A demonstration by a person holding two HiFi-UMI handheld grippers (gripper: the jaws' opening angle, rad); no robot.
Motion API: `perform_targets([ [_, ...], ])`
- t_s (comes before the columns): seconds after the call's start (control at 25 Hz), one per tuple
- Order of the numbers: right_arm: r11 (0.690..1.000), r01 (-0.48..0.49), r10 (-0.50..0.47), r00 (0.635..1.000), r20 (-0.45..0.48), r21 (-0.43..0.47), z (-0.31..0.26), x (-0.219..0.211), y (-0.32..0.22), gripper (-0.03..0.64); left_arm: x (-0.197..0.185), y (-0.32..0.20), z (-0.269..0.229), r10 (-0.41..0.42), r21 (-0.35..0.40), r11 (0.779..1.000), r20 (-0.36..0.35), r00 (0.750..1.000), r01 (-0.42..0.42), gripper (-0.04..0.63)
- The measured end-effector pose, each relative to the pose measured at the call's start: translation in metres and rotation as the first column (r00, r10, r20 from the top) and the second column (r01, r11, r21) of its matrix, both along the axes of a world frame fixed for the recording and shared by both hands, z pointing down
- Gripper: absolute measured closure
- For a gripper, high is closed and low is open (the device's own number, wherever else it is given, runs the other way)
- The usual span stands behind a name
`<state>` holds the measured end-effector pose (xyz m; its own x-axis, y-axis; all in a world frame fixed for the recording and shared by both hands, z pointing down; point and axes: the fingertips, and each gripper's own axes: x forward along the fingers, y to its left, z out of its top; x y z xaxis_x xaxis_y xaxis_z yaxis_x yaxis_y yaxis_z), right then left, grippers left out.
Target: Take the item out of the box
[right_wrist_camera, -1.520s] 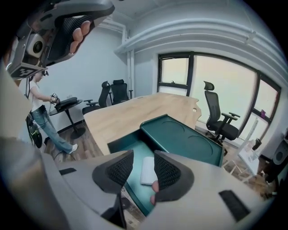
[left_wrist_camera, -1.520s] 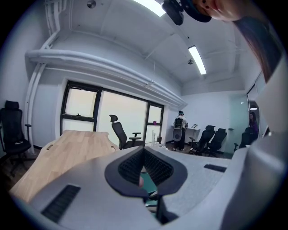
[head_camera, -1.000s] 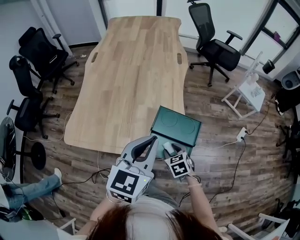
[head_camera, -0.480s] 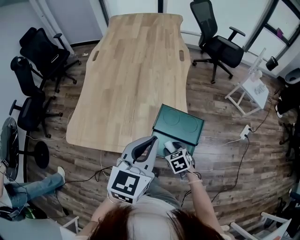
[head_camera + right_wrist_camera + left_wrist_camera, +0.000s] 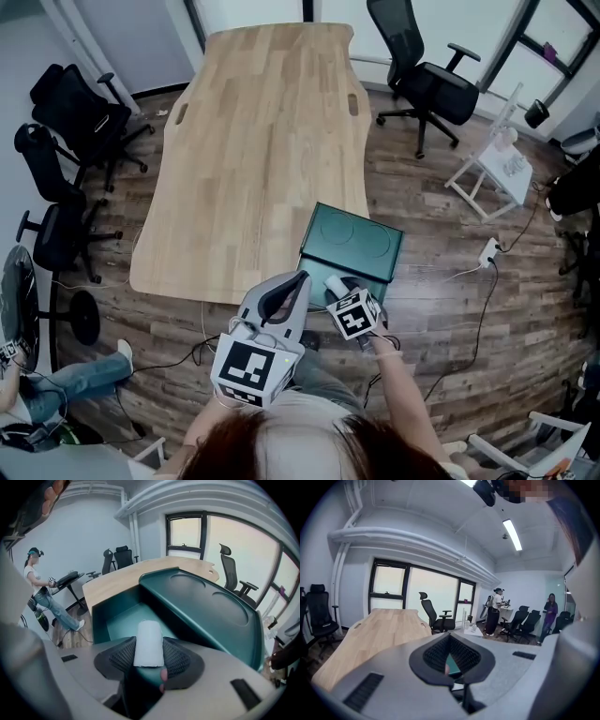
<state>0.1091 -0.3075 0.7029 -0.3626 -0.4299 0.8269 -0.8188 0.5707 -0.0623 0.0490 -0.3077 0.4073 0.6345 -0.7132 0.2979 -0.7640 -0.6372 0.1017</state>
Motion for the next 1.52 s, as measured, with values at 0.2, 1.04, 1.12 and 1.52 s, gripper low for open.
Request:
perform_targets([
  [0.2,0.999,-0.017,0.017,1.0,-0.004,0.031,-0.011,0.003,0.002,0.422,0.002,0.003,-0.004,0.006,0.006,1.0,-0.007,1.0,-0.006,0.588],
  [1.04,0.968,-0.128,0.118,0.991,0.058,0.217,-0.075,0.012,0.015,0.425,0.002,0.035,-0.022,0.045,0.065,0.997,-0.032,0.998,-0.043,0.588],
  [1.12,0.96,-0.149,0.135,0.988,0.075,0.236,-0.083,0.014,0.015,0.425,0.001,0.036,-0.024,0.049,0.069,0.997,-0.035,0.998,-0.046,0.588],
  [1.52,0.908,-0.237,0.196,0.969,0.152,0.345,-0.131,0.016,0.026,0.425,-0.001,0.055,-0.029,0.069,0.085,0.994,-0.063,0.996,-0.064,0.588],
])
